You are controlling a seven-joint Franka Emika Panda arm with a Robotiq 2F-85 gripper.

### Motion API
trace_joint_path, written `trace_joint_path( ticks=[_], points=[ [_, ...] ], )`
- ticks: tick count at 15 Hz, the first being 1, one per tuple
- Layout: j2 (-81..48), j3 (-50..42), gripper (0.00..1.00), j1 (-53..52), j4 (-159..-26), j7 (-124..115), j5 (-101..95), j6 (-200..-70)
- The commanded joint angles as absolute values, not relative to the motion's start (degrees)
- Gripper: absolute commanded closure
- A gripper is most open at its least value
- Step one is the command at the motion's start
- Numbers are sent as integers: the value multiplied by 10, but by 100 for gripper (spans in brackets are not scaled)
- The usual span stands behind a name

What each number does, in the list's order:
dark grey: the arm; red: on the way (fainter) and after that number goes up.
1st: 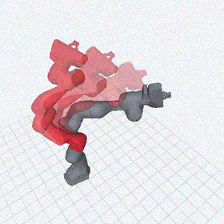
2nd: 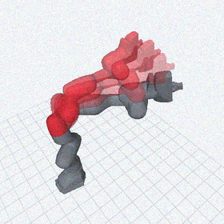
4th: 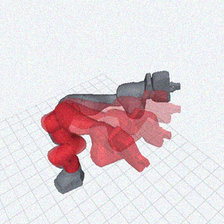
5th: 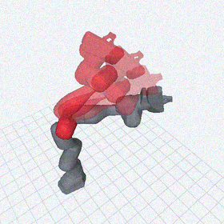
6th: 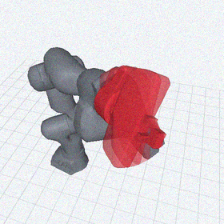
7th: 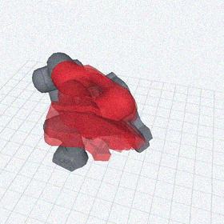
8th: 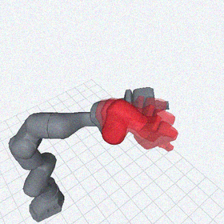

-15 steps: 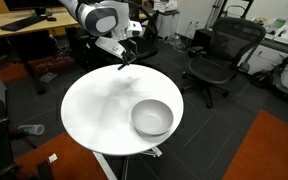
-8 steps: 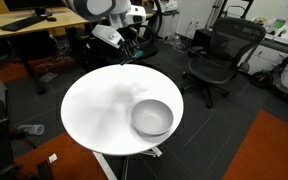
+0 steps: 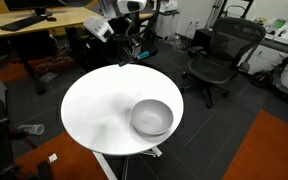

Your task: Pick up the pen from the table and put it in the grey bowl.

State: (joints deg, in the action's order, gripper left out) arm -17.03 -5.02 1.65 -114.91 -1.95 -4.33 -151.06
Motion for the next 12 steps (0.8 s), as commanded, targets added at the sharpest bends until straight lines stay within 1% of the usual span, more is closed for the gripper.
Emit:
trace_joint_path(
  ticks=[1, 7, 12],
  points=[
    [-126, -82, 95, 7, -1195, -87, -92, -1518],
    [-133, -119, 95, 21, -1196, -129, -139, -1525],
    [-155, -123, 95, 43, -1190, -110, -116, -1551]
  ],
)
